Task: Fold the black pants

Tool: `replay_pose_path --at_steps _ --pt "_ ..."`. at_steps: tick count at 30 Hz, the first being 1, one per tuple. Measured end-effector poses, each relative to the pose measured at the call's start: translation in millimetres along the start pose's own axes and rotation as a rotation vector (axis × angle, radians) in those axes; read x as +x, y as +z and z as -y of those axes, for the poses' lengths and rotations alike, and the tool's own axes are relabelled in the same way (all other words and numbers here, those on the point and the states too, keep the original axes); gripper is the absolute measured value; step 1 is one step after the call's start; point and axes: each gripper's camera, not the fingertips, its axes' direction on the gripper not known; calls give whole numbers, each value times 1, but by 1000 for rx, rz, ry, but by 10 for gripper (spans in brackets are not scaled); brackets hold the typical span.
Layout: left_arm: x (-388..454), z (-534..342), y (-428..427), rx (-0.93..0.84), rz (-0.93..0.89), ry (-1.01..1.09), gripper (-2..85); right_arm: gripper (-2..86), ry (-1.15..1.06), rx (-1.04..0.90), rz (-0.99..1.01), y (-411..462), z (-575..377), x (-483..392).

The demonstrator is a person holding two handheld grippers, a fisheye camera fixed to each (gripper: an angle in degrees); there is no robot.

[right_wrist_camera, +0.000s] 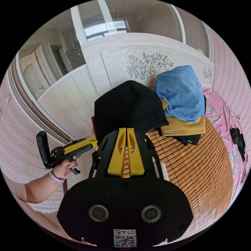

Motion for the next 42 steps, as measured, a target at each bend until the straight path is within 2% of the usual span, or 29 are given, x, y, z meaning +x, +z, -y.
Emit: replay_pose_path --at_steps 4,6,9,11,13,15,18,20,23,25,27,30,32,34,35,38,40,42 --pt "48 8 -74 157 -131 192 -10 -3 23 231 122 -100 -32 9" --pt "78 0 -102 184 -207 287 -9 -3 53 284 125 -138 -68 13" --pt "117 -27 -123 136 -416 318 -8 -1 146 277 8 -173 -154 23" --pt "133 -61 -112 14 -537 293 -4 1 285 253 -112 -184 -215 41" --pt "136 -91 -94 -99 -508 276 5 8 524 77 -224 -180 -293 77" --pt "130 -119 -73 -231 -473 215 20 17 631 -68 -303 -176 -336 89" --pt "118 -148 -52 -369 -453 151 39 51 535 -134 -406 -174 -363 68" --pt "116 -157 -41 -408 -348 145 52 85 446 -129 -437 -168 -362 52" --pt "117 -149 -24 -418 -307 122 80 129 378 -139 -348 -143 -353 36" --pt "122 -140 -11 -400 -246 128 95 155 348 -173 -217 -115 -344 25" --pt "128 -131 8 -413 -203 125 107 158 297 -187 -183 -94 -335 16" --pt "137 -123 45 -476 -220 69 110 152 199 -152 -286 -58 -319 6" --pt "153 -123 63 -532 -186 94 106 149 185 -237 -329 -27 -306 14" --pt "168 -129 75 -605 -136 160 102 141 229 -417 -294 6 -298 36" --pt "175 -135 82 -650 -122 192 98 136 231 -432 -280 8 -297 40" --pt "178 -136 81 -606 -156 162 78 80 266 -446 -203 -9 -291 59" --pt "179 -136 82 -604 -204 125 49 23 291 -353 -167 -48 -292 76" --pt "188 -134 80 -601 -198 156 35 15 319 -249 -168 -89 -297 92"
